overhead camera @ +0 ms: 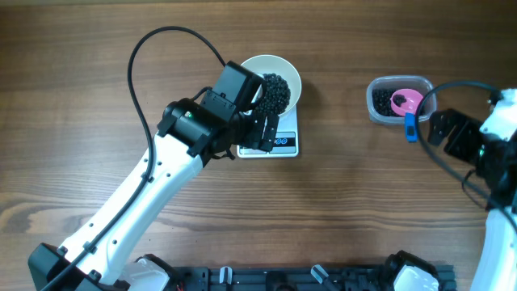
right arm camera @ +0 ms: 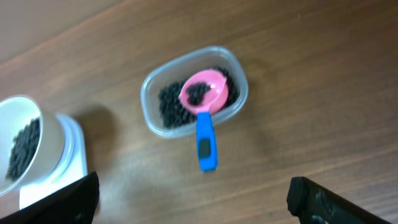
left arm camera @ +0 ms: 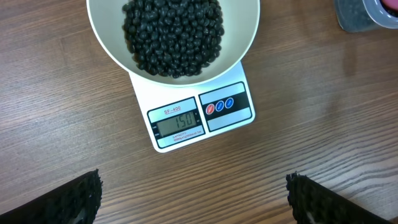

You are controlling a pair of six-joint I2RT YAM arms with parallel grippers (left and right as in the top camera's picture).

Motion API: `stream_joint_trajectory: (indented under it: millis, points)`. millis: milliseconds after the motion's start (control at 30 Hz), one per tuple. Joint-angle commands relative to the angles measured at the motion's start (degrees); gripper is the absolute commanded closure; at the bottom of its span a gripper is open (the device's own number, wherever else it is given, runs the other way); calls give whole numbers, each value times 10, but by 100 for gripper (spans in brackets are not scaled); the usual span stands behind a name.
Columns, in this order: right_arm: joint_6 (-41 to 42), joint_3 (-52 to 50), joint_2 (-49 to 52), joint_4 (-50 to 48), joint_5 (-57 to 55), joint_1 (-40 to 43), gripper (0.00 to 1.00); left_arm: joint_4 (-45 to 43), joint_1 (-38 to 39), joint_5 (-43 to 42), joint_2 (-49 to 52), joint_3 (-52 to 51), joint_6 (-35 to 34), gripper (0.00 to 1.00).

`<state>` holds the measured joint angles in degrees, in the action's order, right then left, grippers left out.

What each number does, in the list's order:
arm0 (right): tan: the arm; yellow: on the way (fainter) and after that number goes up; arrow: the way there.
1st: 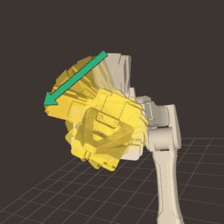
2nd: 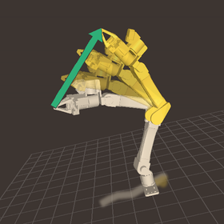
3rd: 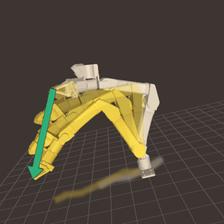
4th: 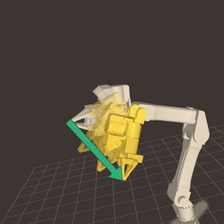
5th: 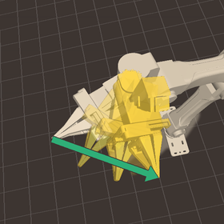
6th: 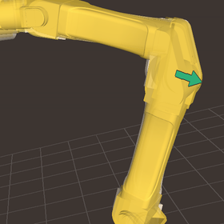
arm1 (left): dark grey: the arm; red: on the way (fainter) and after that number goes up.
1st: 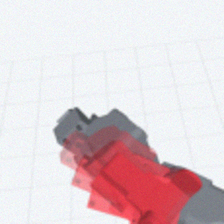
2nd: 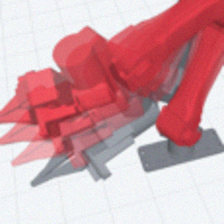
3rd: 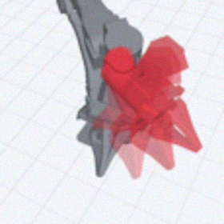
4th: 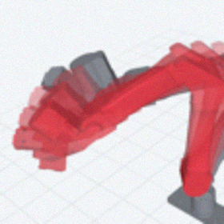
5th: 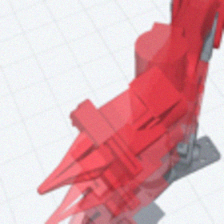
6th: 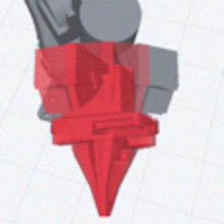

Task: Scoop item into bowl and weigh 150g on scale

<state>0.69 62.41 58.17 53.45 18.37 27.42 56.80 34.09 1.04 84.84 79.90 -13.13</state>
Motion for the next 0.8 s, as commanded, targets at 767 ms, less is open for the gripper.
stream_joint_trajectory:
  millis: [767]
  points:
    - [-1, 10, 104, 103, -4, -2, 0, 0, 2, 5, -8, 9, 7, 0]
